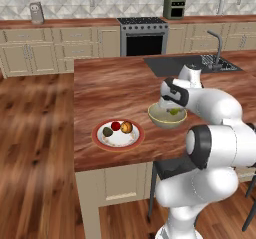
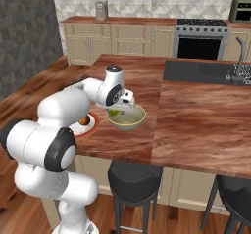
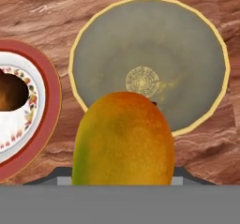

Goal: Take the fruits from the plate on the dining counter and place two fruits in each bowl.

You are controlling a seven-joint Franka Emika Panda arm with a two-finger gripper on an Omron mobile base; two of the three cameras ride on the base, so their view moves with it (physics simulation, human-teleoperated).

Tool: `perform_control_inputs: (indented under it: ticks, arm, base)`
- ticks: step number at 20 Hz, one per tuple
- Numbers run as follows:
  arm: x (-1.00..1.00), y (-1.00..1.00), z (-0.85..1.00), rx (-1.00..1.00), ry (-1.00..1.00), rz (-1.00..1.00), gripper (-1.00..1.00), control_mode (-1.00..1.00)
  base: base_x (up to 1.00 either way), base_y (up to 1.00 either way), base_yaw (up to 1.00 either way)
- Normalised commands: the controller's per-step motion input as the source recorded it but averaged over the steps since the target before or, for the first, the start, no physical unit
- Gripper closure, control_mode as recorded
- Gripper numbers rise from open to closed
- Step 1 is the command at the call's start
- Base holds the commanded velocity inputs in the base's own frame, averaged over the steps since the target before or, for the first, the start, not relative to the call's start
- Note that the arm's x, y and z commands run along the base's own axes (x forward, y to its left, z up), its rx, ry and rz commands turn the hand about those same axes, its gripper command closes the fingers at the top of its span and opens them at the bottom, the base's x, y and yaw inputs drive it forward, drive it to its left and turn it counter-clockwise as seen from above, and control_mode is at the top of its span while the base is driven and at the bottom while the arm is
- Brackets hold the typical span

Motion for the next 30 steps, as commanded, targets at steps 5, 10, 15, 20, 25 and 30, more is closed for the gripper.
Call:
perform_control_inputs:
  ticks: [5,10,15,20,25,30]
  arm:
    - [0.18,-0.03,-0.33,-0.04,0.07,0.00,1.00,-1.00]
    - [0.51,-0.15,-0.12,0.00,0.03,0.00,1.00,-1.00]
    - [0.49,-0.19,-0.19,-0.01,0.03,0.00,1.00,-1.00]
    - [0.00,0.00,-0.79,-0.06,0.00,0.00,1.00,-1.00]
    - [-0.01,0.03,-0.39,-0.03,0.00,0.00,-1.00,-1.00]
    - [-0.12,0.00,0.24,0.00,-0.03,0.00,-1.00,-1.00]
  base:
    - [0.00,0.00,0.00]
    - [0.00,0.00,0.00]
    - [0.00,0.00,0.00]
    - [0.00,0.00,0.00]
    - [0.00,0.00,0.00]
    - [0.00,0.00,0.00]
